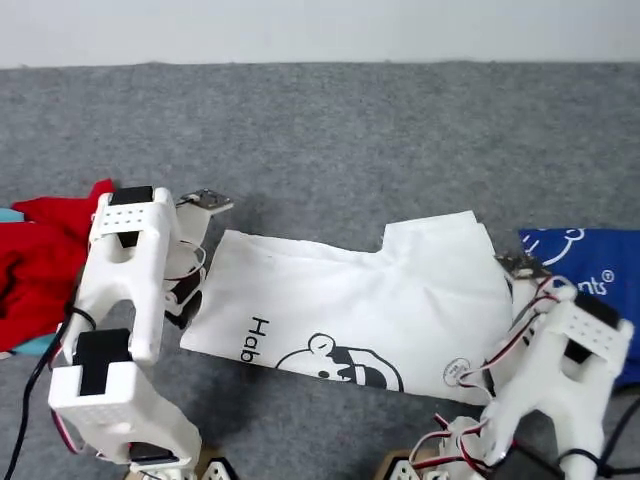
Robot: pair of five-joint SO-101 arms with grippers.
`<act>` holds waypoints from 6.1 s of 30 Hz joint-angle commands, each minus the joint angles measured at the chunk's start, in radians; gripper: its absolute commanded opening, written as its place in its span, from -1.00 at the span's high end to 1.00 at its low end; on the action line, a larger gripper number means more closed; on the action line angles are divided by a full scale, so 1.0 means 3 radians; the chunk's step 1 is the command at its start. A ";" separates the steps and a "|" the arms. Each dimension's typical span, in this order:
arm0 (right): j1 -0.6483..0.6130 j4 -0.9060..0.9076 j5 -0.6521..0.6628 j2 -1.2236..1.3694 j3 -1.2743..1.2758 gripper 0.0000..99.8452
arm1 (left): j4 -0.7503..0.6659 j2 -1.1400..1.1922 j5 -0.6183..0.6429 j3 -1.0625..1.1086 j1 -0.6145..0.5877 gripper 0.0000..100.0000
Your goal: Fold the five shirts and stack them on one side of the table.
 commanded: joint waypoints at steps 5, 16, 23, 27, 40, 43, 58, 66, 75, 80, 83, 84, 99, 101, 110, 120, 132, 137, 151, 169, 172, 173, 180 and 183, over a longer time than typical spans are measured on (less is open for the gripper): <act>0.0013 0.0683 -0.0031 -0.0033 -0.1059 0.65 | 0.0302 -0.0174 0.0276 -0.0606 -0.0020 0.90; -0.0979 0.0596 0.0655 0.1455 -0.3621 0.65 | 0.0332 -0.0153 0.0517 -0.0724 0.0113 0.90; -0.1082 0.1025 0.1442 0.3194 -0.5304 0.65 | 0.0312 -0.0153 0.0517 -0.0580 0.0368 0.90; -0.1138 0.1158 0.1534 0.3920 -0.6153 0.65 | 0.0307 -0.0148 0.0506 -0.0580 0.0440 0.90; -0.1465 0.1199 0.1606 0.5224 -0.7472 0.64 | 0.0307 -0.0148 0.0501 -0.0483 0.0435 0.90; -0.1465 0.1245 0.1606 0.5235 -0.7472 0.64 | 0.0302 -0.0148 0.0496 -0.0473 0.0435 0.90; -0.1522 0.1276 0.1683 0.5496 -0.7165 0.69 | 0.0302 -0.0148 0.0496 -0.0473 0.0435 0.90; -0.1511 0.1271 0.1667 0.5511 -0.7176 0.99 | 0.0256 -0.0143 0.0496 -0.0468 0.0440 0.90; -0.1516 0.1291 0.1181 0.4999 -0.7298 0.98 | 0.0261 -0.0143 0.0501 -0.0468 0.0440 0.90; -0.1516 0.1291 0.1038 0.4595 -0.6669 0.98 | 0.0261 -0.0143 0.0506 -0.0468 0.0440 0.90; -0.1527 0.1291 0.1018 0.4191 -0.6030 0.98 | 0.0261 -0.0143 0.0506 -0.0468 0.0440 0.90; -0.1537 0.1286 0.1013 0.4033 -0.5820 0.98 | 0.0261 -0.0143 0.0506 -0.0468 0.0440 0.90; -0.1808 0.1077 0.1176 0.2176 -0.3135 0.98 | 0.0261 -0.0143 0.0511 -0.0468 0.0440 0.90; -0.1808 0.0908 0.1176 0.2023 -0.2823 0.98 | 0.0266 -0.0143 0.0511 -0.0468 0.0440 0.90; -0.1864 -0.0028 0.1171 0.1465 -0.1401 0.97 | 0.0271 -0.0143 0.0511 -0.0468 0.0440 0.90; -0.1874 0.0320 0.0604 0.0570 -0.1396 0.54 | 0.0266 -0.0143 0.0511 -0.0468 0.0440 0.90; -0.1972 -0.0555 -0.0829 0.0427 -0.1125 0.54 | -0.0031 -0.0143 0.0895 -0.0478 0.0440 0.90; -0.1951 -0.0325 -0.0880 0.0780 -0.1289 0.54 | -0.0026 -0.0066 0.0936 -0.0488 0.0425 0.86; -0.1951 -0.0258 -0.0869 0.0637 -0.1258 0.54 | -0.0031 0.1289 0.0926 -0.1230 0.0409 0.76; -0.1951 -0.0289 -0.0854 0.0662 -0.1028 0.54 | 0.0404 0.1212 0.0706 -0.1629 0.0174 0.82; -0.1951 -0.0289 -0.0854 0.0662 -0.1028 0.54 | 0.0409 0.1207 0.0552 -0.1629 0.0118 0.82; -0.1951 -0.0289 -0.0854 0.0662 -0.1028 0.54 | 0.0409 0.1197 0.0547 -0.1629 0.0113 0.81; -0.1951 -0.0269 -0.0854 0.0662 -0.1023 0.54 | 0.0409 0.1243 0.0471 -0.1629 0.0133 0.76; -0.1951 -0.0269 -0.0854 0.0662 -0.1023 0.54 | 0.0409 0.1447 0.0409 -0.1639 0.0148 0.76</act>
